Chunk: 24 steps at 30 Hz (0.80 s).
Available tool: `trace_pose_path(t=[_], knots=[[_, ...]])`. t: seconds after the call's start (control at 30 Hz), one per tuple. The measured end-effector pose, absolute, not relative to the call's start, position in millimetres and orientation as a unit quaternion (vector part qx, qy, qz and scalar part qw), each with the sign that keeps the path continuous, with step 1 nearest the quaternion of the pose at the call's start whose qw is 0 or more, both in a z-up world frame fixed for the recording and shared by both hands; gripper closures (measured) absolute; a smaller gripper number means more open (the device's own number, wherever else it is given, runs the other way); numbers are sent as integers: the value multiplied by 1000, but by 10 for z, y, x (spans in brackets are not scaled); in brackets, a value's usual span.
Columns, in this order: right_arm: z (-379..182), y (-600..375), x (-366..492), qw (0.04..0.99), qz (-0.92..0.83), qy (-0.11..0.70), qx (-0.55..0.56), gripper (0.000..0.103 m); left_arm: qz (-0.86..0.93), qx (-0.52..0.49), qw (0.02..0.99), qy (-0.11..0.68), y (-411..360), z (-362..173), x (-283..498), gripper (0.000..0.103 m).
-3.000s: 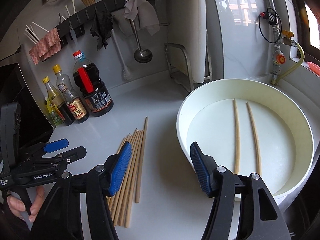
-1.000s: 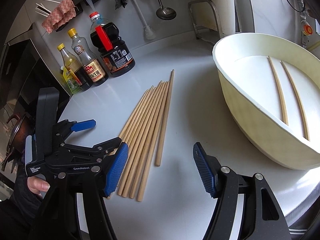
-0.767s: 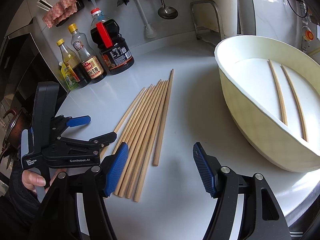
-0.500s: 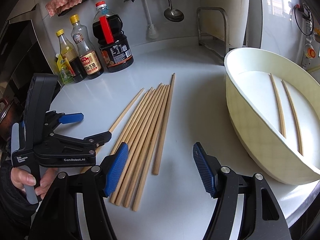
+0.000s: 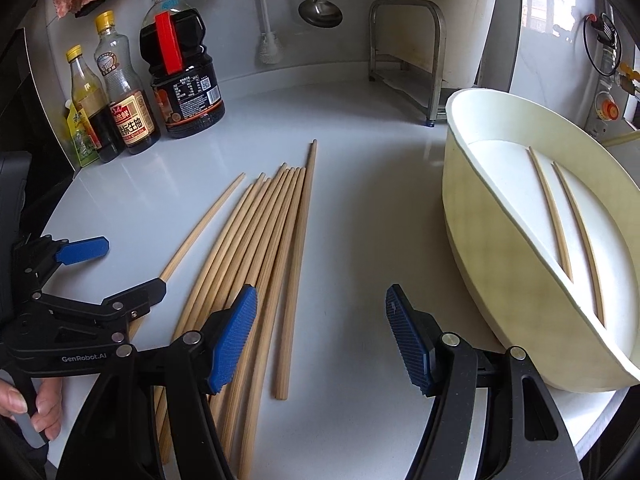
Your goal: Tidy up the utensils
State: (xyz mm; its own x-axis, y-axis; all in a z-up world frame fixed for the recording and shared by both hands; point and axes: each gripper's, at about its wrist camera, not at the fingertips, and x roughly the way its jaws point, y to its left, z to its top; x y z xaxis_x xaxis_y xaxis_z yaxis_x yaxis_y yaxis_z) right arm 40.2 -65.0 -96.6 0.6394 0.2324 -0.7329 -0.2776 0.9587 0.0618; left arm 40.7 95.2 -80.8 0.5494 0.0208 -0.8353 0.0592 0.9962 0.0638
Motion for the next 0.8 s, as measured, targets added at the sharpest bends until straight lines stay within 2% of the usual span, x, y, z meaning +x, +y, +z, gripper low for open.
trace_pose_path(t=[0.47, 0.8], knots=[[-1037, -510, 533, 906, 125, 394, -85, 39, -6, 36, 886, 463, 997, -741, 406, 10], [-1010, -590, 577, 906, 140, 394, -59, 44, -5, 33, 888, 459, 1003, -729, 403, 10]])
